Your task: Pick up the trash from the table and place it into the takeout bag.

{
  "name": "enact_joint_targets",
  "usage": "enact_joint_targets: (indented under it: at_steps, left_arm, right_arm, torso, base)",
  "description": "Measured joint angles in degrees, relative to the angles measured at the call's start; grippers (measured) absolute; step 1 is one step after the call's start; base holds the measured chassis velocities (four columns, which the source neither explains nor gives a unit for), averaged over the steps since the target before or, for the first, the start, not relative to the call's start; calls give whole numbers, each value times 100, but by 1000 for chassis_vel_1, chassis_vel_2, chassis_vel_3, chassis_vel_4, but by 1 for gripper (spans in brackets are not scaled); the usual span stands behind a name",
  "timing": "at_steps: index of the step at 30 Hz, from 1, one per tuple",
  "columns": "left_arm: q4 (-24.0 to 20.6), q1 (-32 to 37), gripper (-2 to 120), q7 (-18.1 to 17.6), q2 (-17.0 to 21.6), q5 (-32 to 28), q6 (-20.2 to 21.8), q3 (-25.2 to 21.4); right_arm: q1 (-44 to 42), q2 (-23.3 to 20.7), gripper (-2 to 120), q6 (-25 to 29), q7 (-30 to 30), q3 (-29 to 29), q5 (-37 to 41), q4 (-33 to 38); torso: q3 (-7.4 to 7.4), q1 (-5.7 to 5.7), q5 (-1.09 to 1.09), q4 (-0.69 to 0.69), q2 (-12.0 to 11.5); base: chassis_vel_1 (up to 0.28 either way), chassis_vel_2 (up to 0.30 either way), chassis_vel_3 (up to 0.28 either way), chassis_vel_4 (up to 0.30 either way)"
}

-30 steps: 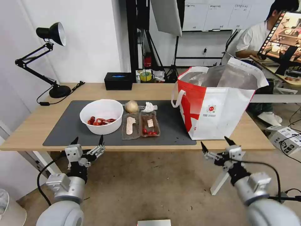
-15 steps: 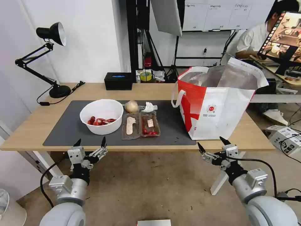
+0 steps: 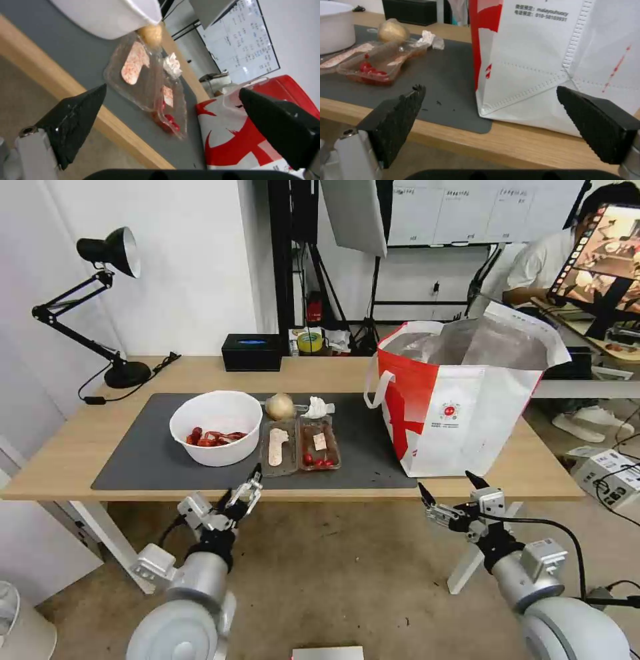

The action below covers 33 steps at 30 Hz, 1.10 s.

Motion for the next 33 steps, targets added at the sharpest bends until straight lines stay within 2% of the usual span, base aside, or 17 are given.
enact_joint_targets:
  at_steps: [8,14,25,33]
  left_arm:
    - [110,-70,100,-63,-212,-339,-198,-31]
    - [305,-302,100,-36,-361,-480,-228,203]
    - [843,-842,100,-7,-510,-588,-324,653]
    - [1390,-1343,100,-17,-552,-644,-426,887]
  right_arm:
    - [268,-53,100,0,4,-354,-4,-203]
    - [272,-31,100,0,6,-407,-8,-230]
    - [202,-20,100,1,12,-368,-6,-215]
    - [105,-9,100,4,16,-260,-7,-199]
  torso:
    - [0,-1,1,2,0]
    - [0,0,0,-1,0]
    - [0,0,0,-1,0]
    - [0,0,0,-1,1]
  base:
    - [0,0,0,0]
    - [0,0,0,0]
    - [0,0,0,0]
    - [0,0,0,0]
